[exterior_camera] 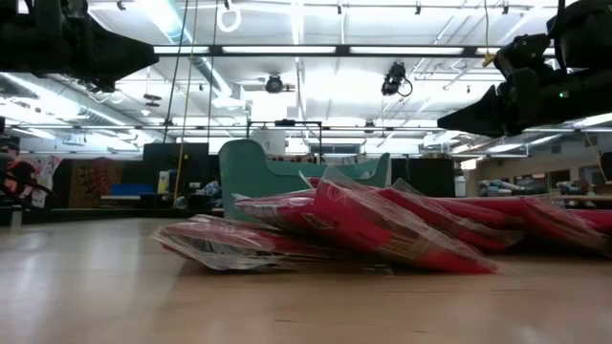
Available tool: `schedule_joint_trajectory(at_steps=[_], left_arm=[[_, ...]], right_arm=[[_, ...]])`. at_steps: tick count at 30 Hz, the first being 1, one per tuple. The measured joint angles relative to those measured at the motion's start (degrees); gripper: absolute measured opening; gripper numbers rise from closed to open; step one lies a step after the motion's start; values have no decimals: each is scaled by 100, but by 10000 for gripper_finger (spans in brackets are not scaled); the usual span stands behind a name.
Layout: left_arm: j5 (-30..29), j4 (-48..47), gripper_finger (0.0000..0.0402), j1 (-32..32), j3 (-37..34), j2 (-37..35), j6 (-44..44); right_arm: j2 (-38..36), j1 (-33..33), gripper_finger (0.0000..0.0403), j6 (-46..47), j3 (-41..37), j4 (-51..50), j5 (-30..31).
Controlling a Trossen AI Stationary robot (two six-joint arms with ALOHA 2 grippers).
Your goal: Sort popcorn bags into baskets
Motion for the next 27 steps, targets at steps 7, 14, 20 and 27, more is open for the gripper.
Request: schedule_joint_trajectory(at_steps=[7,14,20,27], left_arm=[[0,114,119,1,0,0,-2],[0,817,119,-2,0,-4,-292],[2,1203,119,0,0,-1,-423],[2,1511,119,-1,0,-2,-703]], right_arm=[[-1,1,39,0,0,0,0],[-1,-1,39,2,0,-2,0],[1,1,39,2,0,-1,-1],[-1,0,39,0,0,0,0]])
